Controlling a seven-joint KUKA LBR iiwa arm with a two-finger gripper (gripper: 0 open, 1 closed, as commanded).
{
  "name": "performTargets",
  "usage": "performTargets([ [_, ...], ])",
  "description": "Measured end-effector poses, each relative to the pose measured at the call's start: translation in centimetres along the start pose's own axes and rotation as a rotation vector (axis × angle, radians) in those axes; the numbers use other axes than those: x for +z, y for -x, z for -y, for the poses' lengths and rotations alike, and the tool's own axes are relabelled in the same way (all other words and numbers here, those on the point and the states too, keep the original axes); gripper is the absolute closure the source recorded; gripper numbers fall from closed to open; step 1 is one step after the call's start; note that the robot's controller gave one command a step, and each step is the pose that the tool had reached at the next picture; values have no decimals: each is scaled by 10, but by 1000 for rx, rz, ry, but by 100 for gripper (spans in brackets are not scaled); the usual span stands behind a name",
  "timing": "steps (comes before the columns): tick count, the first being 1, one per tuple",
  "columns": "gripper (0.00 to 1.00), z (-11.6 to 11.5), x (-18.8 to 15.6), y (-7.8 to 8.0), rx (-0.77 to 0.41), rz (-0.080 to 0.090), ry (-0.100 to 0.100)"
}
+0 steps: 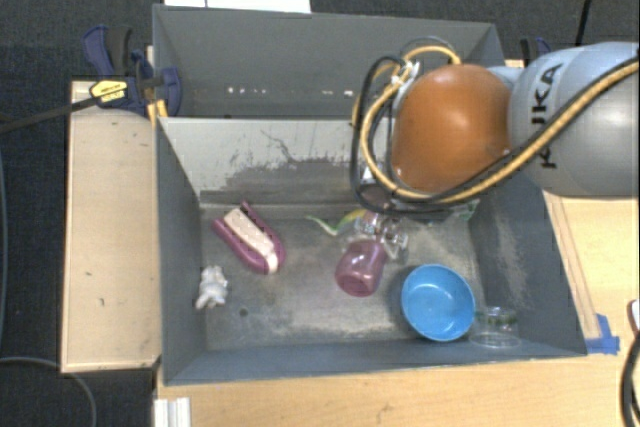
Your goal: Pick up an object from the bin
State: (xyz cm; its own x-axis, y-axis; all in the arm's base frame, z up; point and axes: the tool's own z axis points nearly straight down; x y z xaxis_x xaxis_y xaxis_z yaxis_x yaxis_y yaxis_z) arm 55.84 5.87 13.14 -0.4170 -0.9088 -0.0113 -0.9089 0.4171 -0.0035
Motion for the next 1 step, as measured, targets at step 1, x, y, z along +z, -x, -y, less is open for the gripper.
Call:
performTargets([
  [1,100,0,21,15,6,6,-10],
])
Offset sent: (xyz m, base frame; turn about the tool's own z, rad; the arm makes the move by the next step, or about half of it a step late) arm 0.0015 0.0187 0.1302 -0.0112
